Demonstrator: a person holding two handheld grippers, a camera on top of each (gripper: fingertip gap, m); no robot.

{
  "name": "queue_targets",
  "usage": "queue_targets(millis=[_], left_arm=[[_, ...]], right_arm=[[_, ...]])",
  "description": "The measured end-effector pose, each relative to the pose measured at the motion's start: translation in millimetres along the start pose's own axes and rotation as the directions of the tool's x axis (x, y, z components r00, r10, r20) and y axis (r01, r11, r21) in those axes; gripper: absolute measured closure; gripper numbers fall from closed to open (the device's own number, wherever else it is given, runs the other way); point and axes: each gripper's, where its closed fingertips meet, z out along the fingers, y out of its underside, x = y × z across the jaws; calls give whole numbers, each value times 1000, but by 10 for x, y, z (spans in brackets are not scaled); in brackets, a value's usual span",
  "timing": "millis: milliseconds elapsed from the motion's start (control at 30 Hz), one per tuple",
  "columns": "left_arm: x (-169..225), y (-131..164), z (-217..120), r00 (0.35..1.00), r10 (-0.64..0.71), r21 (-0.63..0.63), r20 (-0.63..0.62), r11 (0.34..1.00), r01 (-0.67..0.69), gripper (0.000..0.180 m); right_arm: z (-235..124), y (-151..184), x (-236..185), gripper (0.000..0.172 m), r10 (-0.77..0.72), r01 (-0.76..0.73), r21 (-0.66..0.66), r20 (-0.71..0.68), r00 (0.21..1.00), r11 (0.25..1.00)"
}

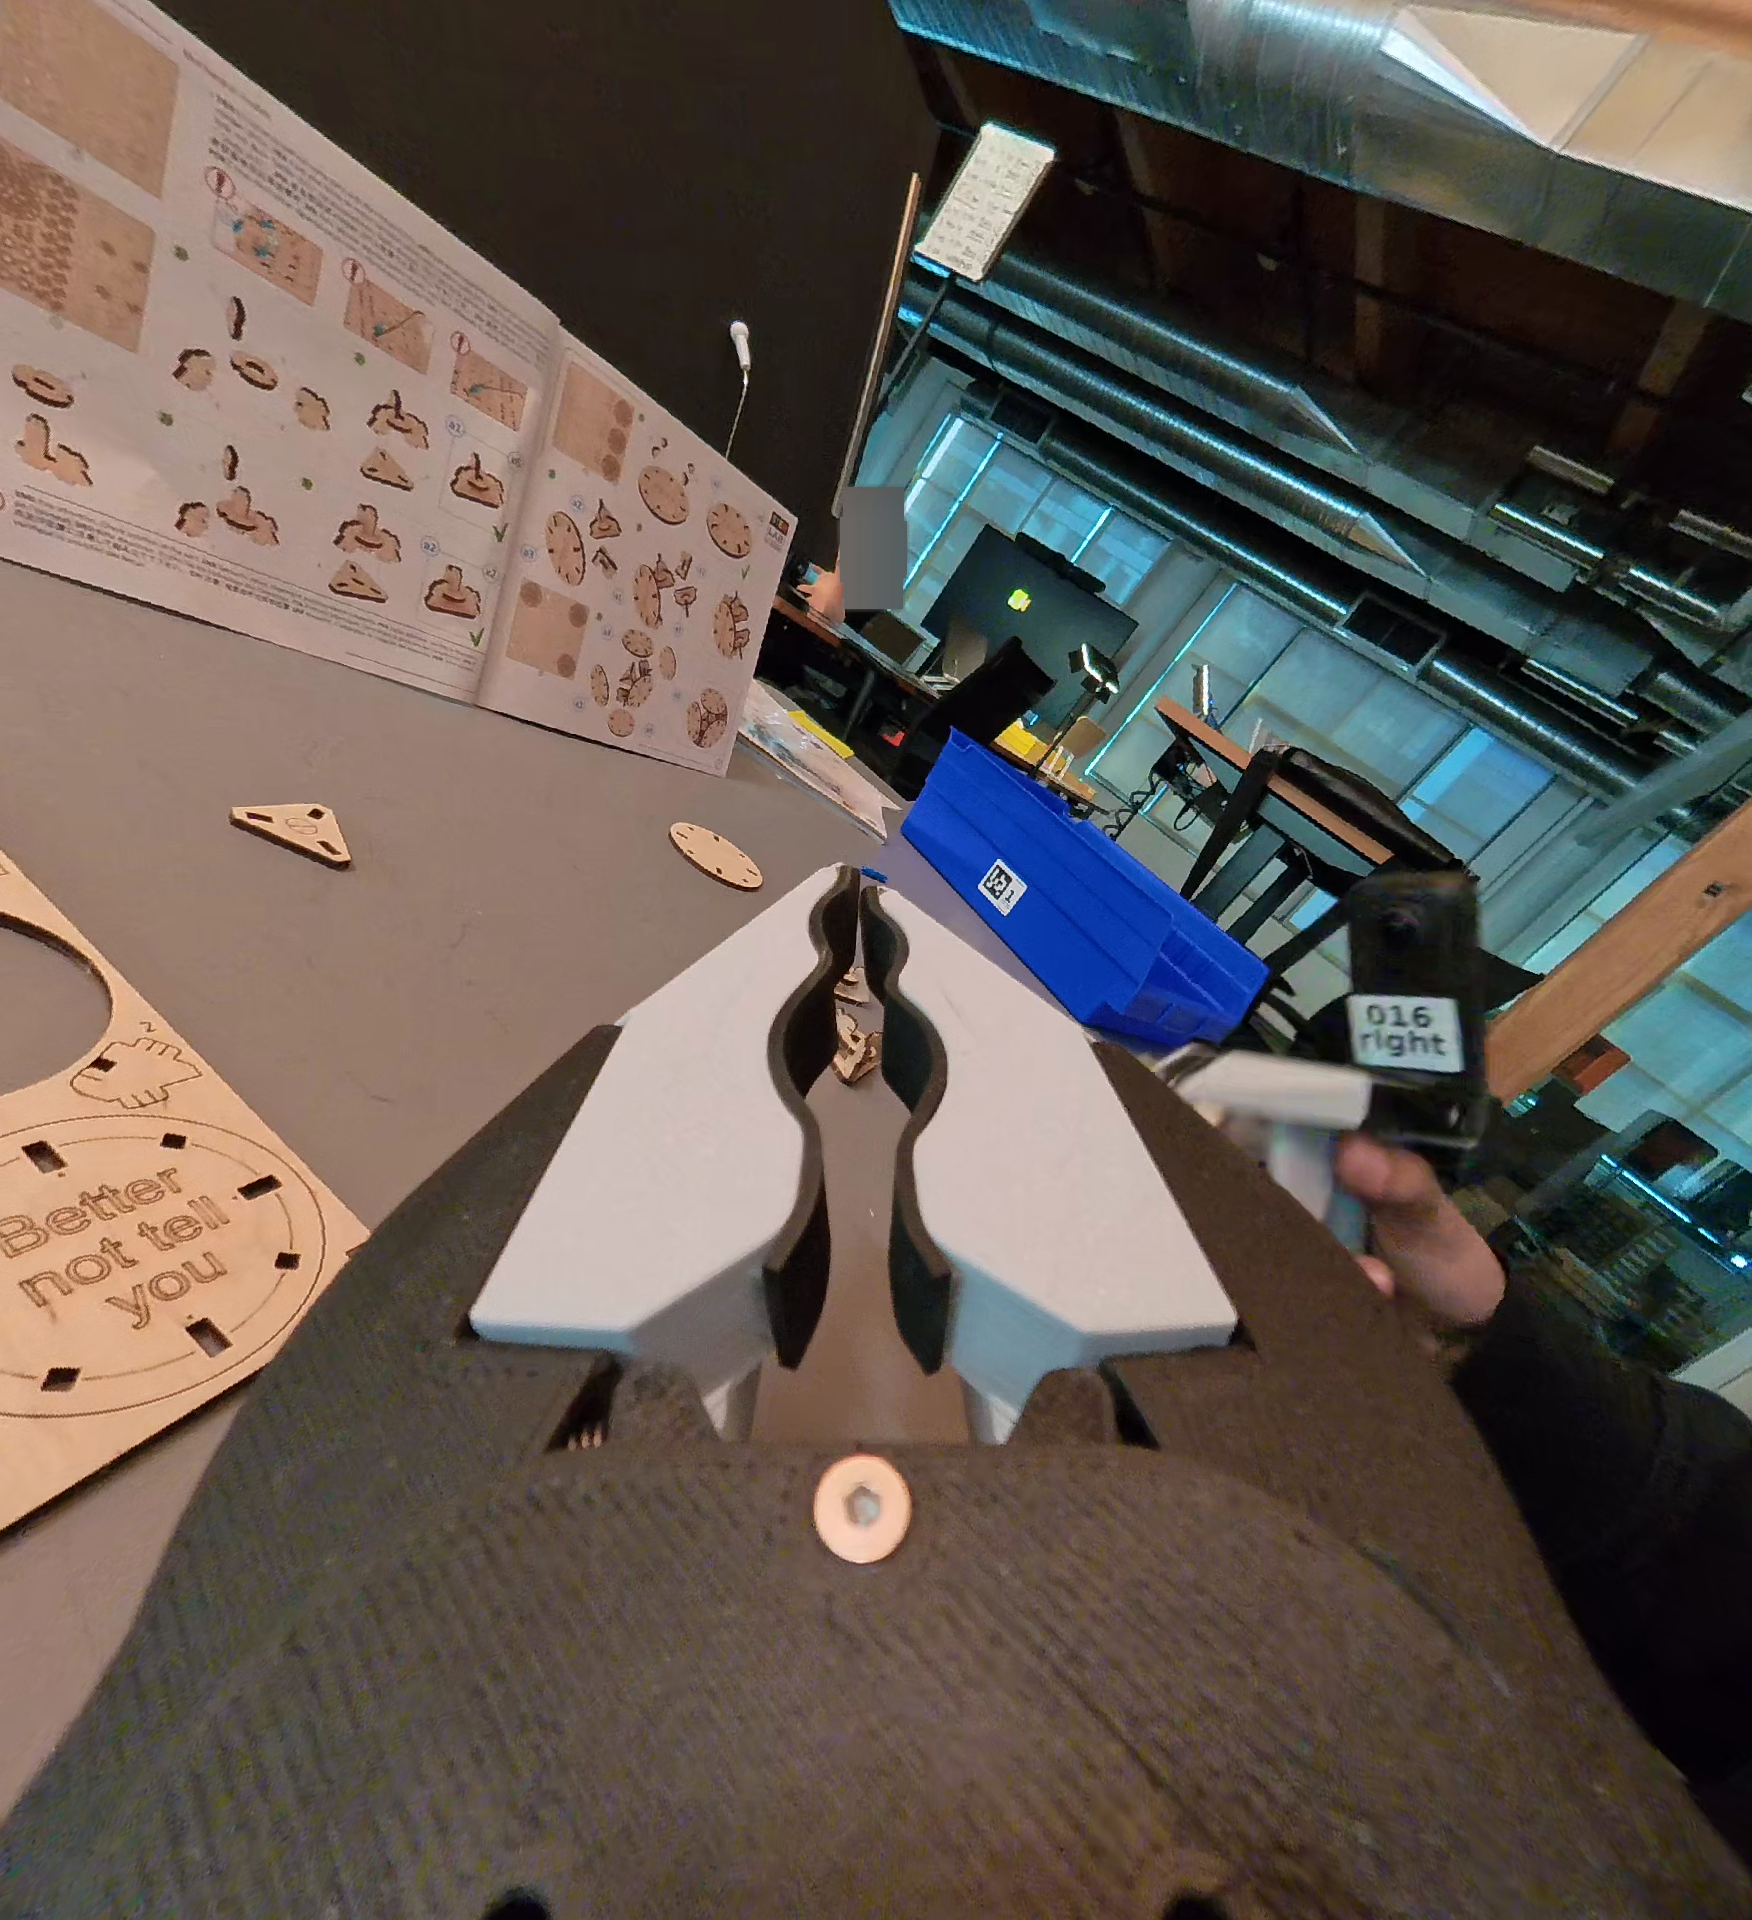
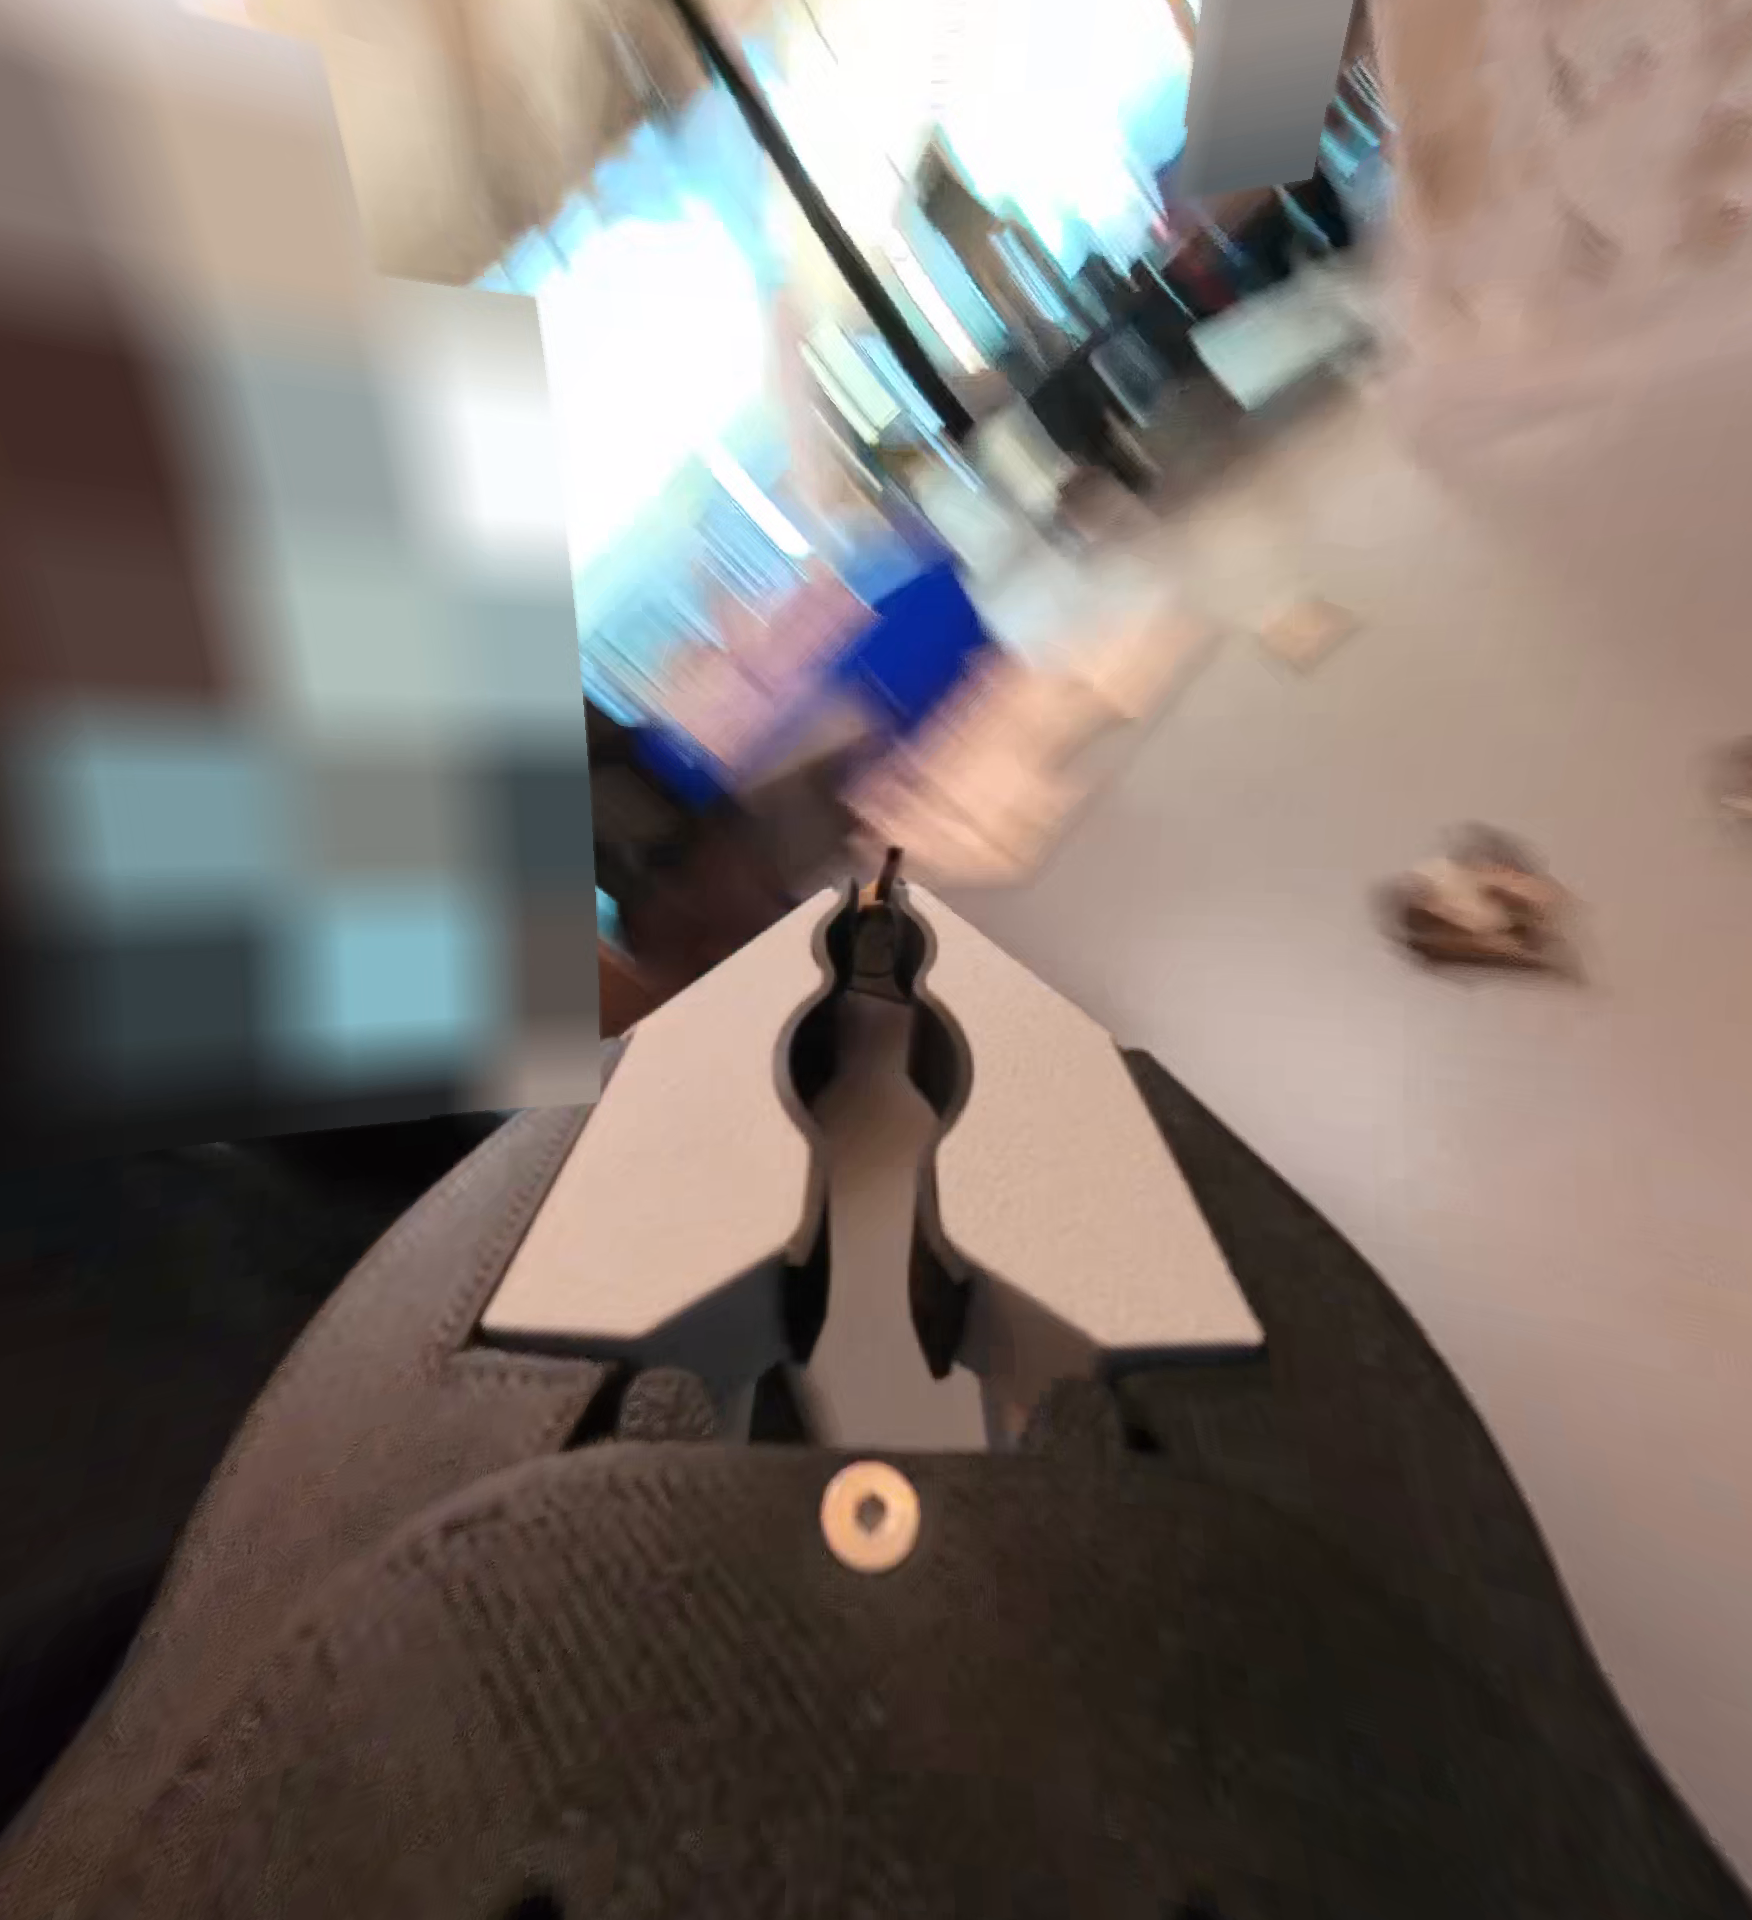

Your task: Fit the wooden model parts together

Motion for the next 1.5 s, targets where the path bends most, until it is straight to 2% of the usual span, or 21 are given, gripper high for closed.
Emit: queue_targets(millis=[33,100,167,267,533,667,900,1067,1133,1200,1300,1433,1500], left_arm=[[-2,-1,0,1000,-1,0,0,1000,1,180],[-4,-1,0,1000,-2,1,1,1000,2,180],[-4,-1,-2,1000,-1,2,1,1000,1,180],[-8,-4,-2,1000,-3,3,2,1000,3,180],[-14,-4,-3,1000,-8,4,2,1000,8,180],[-19,-6,-4,1000,-11,5,2,1000,11,180],[-25,-8,-5,1000,-16,6,1,1000,16,180],[-28,-9,-6,1000,-19,7,1,1000,19,180],[-27,-9,-5,1000,-17,6,2,1000,17,180],[-26,-9,-5,1000,-16,7,3,1000,16,180],[-25,-8,-5,1000,-17,6,2,1000,17,180],[-25,-11,-7,1000,-18,8,1,1000,18,180],[-24,-13,-8,1000,-17,9,1,1000,17,180]], right_arm=[[43,172,102,168,-132,118,-133,-97,987,984],[76,416,203,168,-333,267,-336,-157,930,903],[106,509,224,168,-386,298,-400,-158,909,866],[111,567,307,168,-406,299,-430,-181,896,852],[86,624,430,165,-481,325,-482,-242,843,813],[60,609,452,150,-501,326,-504,-261,825,800],[6,544,350,137,-410,271,-444,-253,876,854],[1,753,350,121,-387,228,-517,-222,895,825],[12,847,259,121,-373,228,-544,-171,912,808],[6,903,170,129,-352,220,-565,-134,926,795],[25,910,8,129,-307,219,-550,-72,949,806],[84,754,-253,140,-232,225,-447,40,972,866],[124,475,-172,140,-277,252,-329,-29,960,910]])
